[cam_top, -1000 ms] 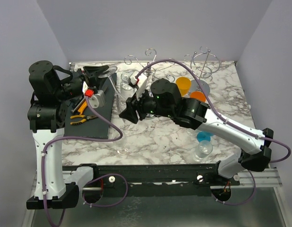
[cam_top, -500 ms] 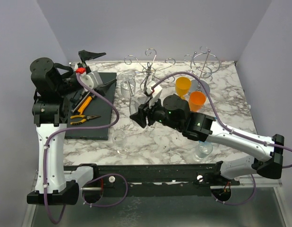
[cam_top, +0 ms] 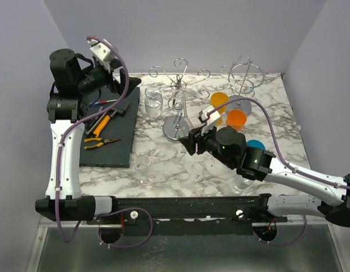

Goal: Place the wine glass upside down on the wine glass rack
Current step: Turn the wine glass upside down at the wine rack.

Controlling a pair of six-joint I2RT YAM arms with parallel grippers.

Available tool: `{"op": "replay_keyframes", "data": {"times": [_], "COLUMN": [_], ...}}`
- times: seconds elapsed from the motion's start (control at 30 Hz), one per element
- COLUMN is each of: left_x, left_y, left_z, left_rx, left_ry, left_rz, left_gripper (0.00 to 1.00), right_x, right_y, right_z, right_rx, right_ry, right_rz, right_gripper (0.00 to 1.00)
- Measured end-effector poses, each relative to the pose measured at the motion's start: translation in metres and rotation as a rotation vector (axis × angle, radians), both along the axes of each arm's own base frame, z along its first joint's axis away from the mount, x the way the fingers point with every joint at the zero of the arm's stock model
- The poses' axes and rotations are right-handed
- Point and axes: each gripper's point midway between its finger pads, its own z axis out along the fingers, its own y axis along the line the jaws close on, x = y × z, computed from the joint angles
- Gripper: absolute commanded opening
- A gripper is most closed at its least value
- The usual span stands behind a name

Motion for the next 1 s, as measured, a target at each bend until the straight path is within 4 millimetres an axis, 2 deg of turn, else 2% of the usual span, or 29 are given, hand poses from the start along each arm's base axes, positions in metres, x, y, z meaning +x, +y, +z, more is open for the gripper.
{"op": "replay_keyframes", "data": {"times": [0.17,0.43,0.73,1.0], "left_x": [0.020,0.021,0.018,0.017], "left_y": [0.007,0.016,0.021,0.022], "left_z": [-0.001,-0.011,-0.022,-0.025], "left_rx": [-0.041,-0.045,-0.037,-0.034], "left_ry": [0.122,0.240,0.298,0.314], "left_rz": [0.080,0.155,0.190,0.199], "left_gripper": [0.98,0.99,0.99,0.99], "right_x": [0.019,0.045,0.061,0.074], "right_y": [-0.017,-0.032,-0.006,0.012], "right_z": [-0.012,-0.028,-0.049,-0.046], "right_rx": [-0.024,-0.040,-0.069,-0.041], "right_ry": [0.008,0.011,0.000,-0.055], "right_rz": [-0.072,-0.142,-0.094,-0.066], "right_gripper": [0.01,0.01,0.01,0.01]}}
